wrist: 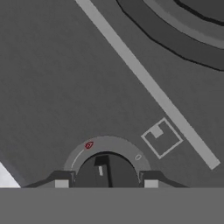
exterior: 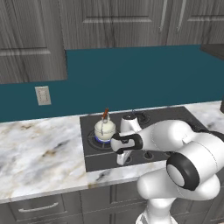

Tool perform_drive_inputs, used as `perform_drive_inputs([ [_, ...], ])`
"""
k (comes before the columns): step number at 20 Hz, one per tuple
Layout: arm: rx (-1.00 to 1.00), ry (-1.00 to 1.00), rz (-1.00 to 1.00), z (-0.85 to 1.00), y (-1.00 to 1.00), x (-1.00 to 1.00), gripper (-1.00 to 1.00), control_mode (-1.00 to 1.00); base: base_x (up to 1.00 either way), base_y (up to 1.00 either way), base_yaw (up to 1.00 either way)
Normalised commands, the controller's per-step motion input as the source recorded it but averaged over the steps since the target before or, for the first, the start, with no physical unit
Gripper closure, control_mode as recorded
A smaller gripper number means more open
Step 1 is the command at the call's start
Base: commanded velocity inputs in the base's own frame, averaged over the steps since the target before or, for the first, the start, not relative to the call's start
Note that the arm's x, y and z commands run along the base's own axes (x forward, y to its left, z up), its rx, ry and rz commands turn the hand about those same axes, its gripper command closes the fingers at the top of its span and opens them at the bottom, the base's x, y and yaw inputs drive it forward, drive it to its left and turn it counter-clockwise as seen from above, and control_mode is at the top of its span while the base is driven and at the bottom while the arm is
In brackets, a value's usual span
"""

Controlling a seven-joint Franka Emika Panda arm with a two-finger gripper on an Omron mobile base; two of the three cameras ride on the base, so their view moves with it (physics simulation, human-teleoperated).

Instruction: The kettle is done boiling. Turn off the stove, then wait for 300 timesteps before moving the kettle to the dining table.

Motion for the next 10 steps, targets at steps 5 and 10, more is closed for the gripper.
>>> perform_drive_inputs([
  [5,0.00,0.01,-0.20,0.00,0.00,0.00,1.00,-1.00,0.00,0.00,0.00],
  [10,0.00,0.00,-0.21,0.00,0.00,0.00,1.00,-1.00,0.00,0.00,0.00],
])
